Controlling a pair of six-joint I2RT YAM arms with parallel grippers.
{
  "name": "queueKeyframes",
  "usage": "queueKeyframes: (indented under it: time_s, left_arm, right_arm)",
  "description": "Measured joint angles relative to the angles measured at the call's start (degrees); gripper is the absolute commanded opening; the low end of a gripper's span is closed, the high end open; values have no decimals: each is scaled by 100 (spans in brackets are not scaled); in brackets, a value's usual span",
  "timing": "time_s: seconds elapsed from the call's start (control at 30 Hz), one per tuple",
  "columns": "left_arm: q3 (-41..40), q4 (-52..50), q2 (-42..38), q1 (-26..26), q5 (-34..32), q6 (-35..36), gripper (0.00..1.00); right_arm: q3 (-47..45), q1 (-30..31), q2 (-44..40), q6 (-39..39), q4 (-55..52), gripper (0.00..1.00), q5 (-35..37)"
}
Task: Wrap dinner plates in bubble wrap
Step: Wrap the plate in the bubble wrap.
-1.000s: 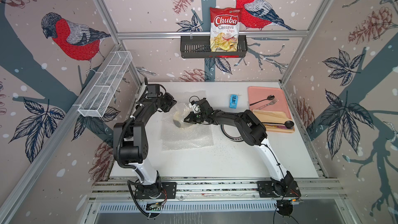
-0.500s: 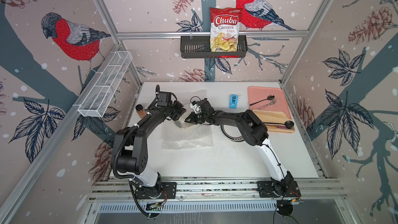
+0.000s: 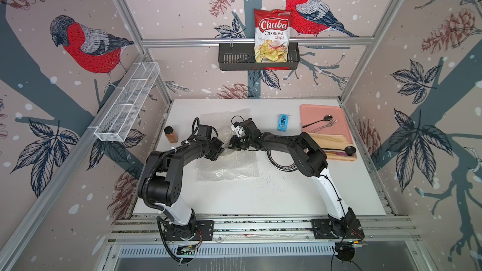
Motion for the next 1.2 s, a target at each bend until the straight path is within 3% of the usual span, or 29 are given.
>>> queueKeyframes:
  time_s: [0.23,0.53,0.83,1.07,1.2]
  left_arm:
    - [-63,422,173,7,109,103,0]
    - [-81,511,199,59,190,243,0]
    - [-179,520,52,63,155,249,0]
    - [-262,494,-61,83,131,249,0]
    - [-256,319,-162,120,219,256,12]
  right_arm:
    - [-302,-144,-498,15,-83,20,48]
    - [-400,-184,-1370,-321,-743,19,702]
    - [671,149,-503,-433,-1071,16,778]
    - [741,46,-229,-485,-1397,14,1215]
    - [660,44,-190,-564,-1416,14,1314]
